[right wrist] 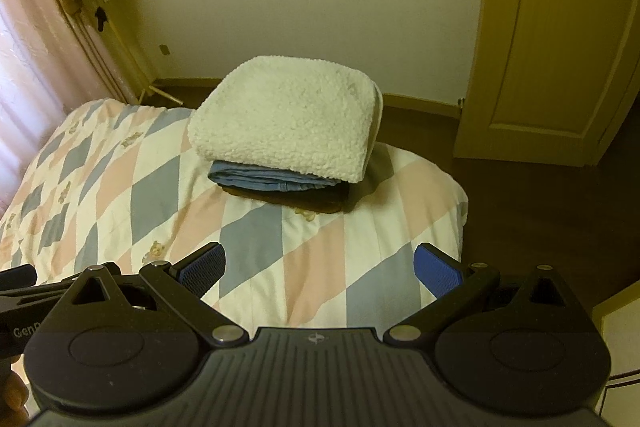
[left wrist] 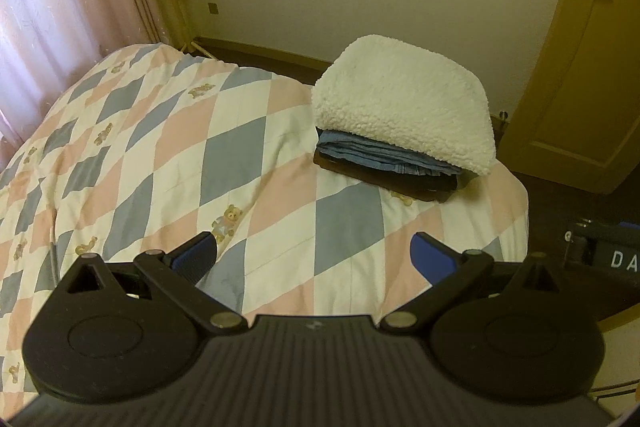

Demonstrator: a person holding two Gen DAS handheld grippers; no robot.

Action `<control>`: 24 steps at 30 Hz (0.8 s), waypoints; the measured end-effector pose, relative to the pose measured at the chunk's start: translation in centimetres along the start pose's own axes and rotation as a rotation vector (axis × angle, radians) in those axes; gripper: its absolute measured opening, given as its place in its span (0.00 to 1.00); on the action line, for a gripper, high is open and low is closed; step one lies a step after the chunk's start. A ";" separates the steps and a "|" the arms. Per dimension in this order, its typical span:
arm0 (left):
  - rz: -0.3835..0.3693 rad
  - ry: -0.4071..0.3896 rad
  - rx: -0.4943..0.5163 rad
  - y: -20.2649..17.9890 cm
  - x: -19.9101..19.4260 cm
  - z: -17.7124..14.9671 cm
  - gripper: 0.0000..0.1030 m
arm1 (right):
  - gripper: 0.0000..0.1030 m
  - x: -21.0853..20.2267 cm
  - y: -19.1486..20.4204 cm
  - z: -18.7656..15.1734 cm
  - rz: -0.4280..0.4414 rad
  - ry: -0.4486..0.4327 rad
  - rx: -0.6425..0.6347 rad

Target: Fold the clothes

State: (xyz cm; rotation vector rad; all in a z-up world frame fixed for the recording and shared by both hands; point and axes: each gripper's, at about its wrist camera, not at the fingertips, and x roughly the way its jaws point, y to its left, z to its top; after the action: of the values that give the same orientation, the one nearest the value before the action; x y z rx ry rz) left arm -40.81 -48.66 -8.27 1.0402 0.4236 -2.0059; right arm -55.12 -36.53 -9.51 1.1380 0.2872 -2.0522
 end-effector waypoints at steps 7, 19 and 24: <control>0.009 0.018 -0.007 0.1 1.9 1.0 0.99 | 1.00 2.0 0.0 1.0 -0.005 0.025 -0.004; 0.015 0.036 -0.001 -0.2 4.6 2.2 0.99 | 1.00 4.6 -0.3 2.0 -0.013 0.059 0.002; 0.014 0.047 0.004 -0.3 5.6 2.3 0.99 | 1.00 5.1 -0.2 2.3 -0.016 0.067 -0.002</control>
State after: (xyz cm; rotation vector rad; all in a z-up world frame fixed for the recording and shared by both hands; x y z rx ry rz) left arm -44.05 -52.80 -11.34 1.0920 0.4369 -1.9739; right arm -58.37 -40.18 -12.32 1.2082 0.3323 -2.0300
